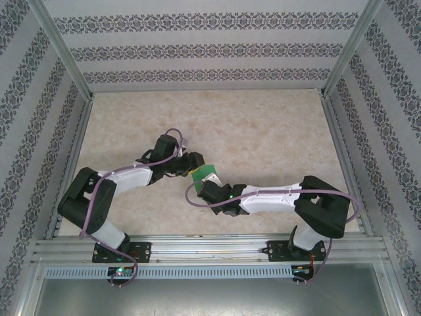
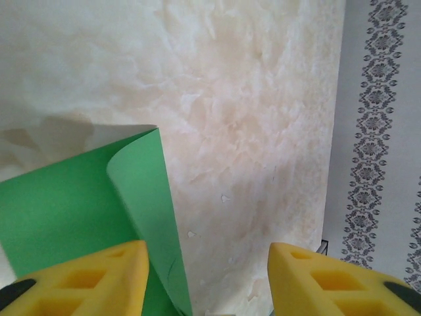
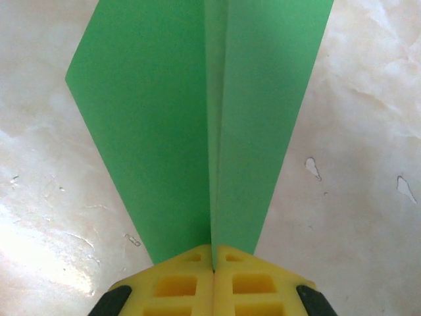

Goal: Fold a paper plane with a square sheet of paper (fold left side to right side)
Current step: Fourth fold the wing at the center of the table.

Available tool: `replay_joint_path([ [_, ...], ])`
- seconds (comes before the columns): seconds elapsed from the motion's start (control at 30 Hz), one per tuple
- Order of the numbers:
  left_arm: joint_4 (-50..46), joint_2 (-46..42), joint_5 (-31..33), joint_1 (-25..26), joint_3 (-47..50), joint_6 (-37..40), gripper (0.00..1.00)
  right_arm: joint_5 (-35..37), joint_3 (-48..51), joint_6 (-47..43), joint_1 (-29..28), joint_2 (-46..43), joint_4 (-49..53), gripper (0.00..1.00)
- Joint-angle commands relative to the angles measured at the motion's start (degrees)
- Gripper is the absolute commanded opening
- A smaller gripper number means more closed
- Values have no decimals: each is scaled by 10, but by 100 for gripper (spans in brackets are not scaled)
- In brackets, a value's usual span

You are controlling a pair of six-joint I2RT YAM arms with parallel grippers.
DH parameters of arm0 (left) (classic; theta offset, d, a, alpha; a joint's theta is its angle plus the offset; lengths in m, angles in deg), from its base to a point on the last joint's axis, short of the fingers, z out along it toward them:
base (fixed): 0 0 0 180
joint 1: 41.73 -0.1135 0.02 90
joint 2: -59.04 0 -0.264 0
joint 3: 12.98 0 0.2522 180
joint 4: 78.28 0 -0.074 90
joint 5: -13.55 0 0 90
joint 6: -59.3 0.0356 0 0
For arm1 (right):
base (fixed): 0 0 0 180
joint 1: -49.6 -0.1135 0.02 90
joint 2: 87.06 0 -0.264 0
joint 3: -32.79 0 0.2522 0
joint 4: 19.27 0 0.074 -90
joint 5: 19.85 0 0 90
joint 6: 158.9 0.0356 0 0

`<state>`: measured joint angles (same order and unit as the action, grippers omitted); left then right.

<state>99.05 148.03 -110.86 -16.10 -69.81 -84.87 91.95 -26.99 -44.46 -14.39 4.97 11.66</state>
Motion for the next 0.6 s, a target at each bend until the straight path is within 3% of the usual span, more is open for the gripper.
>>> replay_joint_path([
  [0.0,-48,-46,8,-25,23,28,53,-4,-14,4,3,11,8,0],
  [0.23,-136,-154,11,-81,62,65,57,-72,-6,0,24,-4,-12,0],
  [0.37,-185,-194,13,-88,70,93,57,-159,6,1,52,-20,-28,0],
  [0.57,-177,-194,-17,-87,100,95,55,-289,26,19,103,-39,-54,0],
])
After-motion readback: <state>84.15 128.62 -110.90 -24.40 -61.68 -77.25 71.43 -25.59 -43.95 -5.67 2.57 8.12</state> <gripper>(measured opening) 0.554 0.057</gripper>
